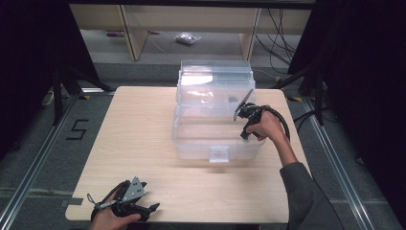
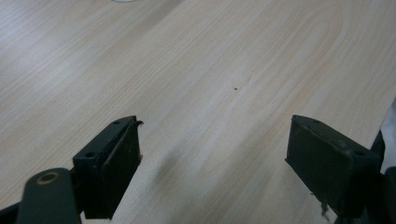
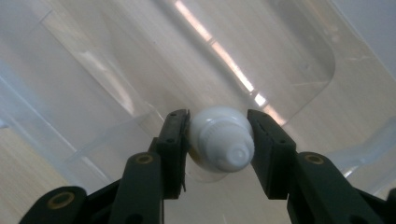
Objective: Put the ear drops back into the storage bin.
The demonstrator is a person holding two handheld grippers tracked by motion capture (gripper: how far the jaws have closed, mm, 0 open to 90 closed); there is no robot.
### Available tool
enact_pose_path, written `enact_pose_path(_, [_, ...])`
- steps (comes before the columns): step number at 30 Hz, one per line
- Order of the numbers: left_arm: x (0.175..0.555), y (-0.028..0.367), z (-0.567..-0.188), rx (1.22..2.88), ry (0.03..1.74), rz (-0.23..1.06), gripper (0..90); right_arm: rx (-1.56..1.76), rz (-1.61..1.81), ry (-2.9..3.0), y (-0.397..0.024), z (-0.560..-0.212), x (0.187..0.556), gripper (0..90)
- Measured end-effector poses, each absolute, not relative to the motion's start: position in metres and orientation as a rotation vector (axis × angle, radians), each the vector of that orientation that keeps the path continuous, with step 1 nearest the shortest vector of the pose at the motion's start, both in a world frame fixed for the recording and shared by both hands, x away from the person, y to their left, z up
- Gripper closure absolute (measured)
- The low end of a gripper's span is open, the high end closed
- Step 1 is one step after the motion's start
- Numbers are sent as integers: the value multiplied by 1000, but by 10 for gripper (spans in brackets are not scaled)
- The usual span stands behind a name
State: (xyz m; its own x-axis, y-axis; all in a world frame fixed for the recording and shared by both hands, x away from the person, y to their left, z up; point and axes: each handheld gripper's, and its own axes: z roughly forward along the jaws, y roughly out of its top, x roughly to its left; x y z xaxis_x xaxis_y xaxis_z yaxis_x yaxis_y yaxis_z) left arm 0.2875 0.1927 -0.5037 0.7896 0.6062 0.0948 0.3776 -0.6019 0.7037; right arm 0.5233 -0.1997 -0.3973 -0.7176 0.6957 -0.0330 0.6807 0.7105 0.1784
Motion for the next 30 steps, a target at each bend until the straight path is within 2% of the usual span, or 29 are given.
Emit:
enact_pose_path(16, [288, 193, -504, 2284, 724, 425, 170, 1253, 153, 2816, -197, -419, 530, 602])
enact_pose_path(20, [288, 193, -504, 2284, 724, 424, 171, 1161, 169, 2850, -201, -424, 534, 602])
enact_pose_path(21, [288, 193, -504, 2284, 724, 425, 170, 1260, 132, 2831, -196, -422, 531, 601])
enact_pose_path(27, [288, 193, -504, 2285, 723, 425, 170, 1173, 121, 2843, -199, -429, 533, 602])
enact_pose_path(30, [288, 193, -504, 2282, 724, 426, 170, 1269, 106, 2834, -196, -428, 530, 601])
